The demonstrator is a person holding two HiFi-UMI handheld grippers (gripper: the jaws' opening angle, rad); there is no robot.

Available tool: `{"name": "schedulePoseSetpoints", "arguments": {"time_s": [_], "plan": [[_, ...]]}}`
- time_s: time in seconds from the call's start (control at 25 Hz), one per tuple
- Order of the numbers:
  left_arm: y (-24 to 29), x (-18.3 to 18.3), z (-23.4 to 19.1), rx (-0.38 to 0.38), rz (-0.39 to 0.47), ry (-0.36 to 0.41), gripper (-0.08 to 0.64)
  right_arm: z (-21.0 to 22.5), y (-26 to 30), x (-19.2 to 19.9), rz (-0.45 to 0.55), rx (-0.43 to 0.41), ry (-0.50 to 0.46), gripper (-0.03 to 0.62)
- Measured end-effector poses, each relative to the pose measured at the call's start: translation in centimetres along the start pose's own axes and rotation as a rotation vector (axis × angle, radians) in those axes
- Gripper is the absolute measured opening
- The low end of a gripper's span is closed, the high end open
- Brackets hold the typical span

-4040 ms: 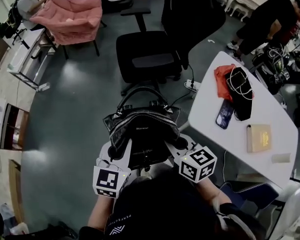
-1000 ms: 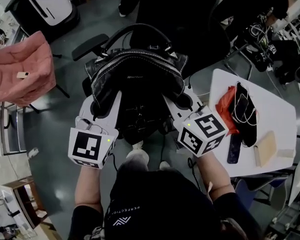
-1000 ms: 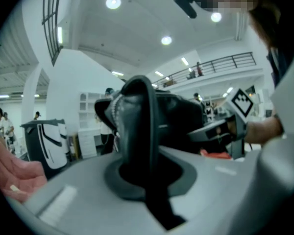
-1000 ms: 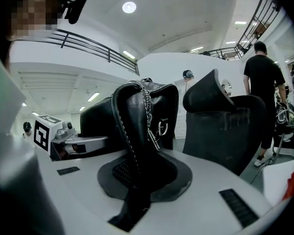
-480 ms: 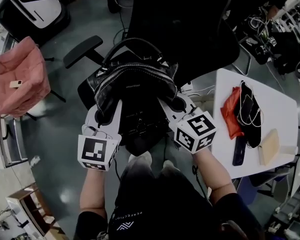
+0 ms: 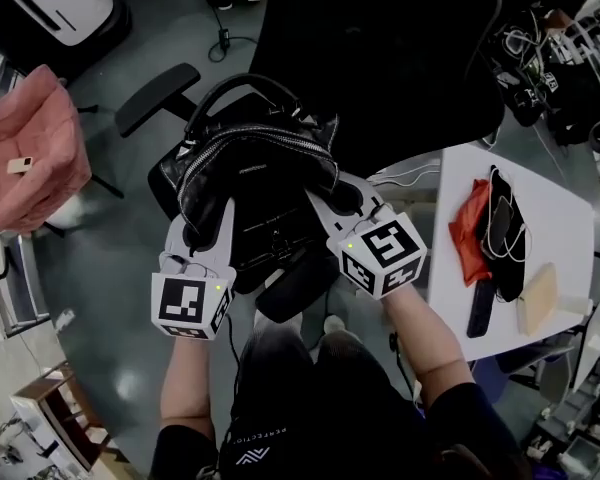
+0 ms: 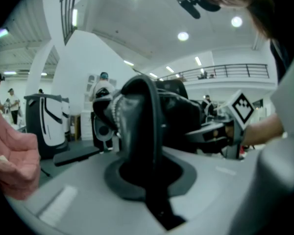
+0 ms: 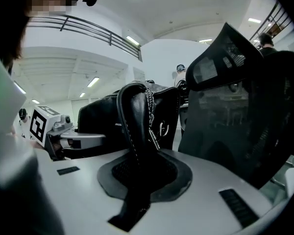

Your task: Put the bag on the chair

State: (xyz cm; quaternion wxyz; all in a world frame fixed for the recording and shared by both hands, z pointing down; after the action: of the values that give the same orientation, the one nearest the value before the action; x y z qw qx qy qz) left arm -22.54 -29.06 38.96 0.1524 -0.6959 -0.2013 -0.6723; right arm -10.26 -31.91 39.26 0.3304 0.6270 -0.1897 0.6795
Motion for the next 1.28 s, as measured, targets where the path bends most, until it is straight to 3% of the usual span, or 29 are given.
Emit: {"name": "schedulePoseSetpoints", "arguments": {"time_s": [0.24, 0.52, 0.96, 1.28], "plan": [[1.1, 2.6, -1.1, -0.017, -0.041, 0.009, 0.032, 1.3, 2.0, 3.2, -0.028, -0.005, 0.075, 0.040], [2.2, 7.3, -1.5, -0.014, -0.097, -0.036, 0.032, 2.7, 3.1, 7.8, -0.105, -0.019, 0.105, 0.041], [5.4, 13.1, -0.8, 0.077, -0.153, -0.008, 0.034, 6.1, 3.3, 14.1, -0.261, -0.019, 0.080, 0.043], [7.1, 14.9, -0.6, 0.121, -0.148, 0.006, 0.037, 7.6, 3.2, 15.4, -0.309, 0.010, 0.086, 0.043]]}}
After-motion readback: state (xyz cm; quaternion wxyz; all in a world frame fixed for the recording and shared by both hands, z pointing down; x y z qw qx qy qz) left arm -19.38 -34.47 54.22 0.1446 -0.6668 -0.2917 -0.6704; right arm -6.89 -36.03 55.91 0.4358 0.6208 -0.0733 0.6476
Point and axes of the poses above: the fingertips, and each gripper's own axes: y forward along the fingers, z to its right, x out of its underside, the point moved 1 cm from there along -y, backward along the fingers, and after that the axes turned 12 degrees about z, right-handed, at the moved point
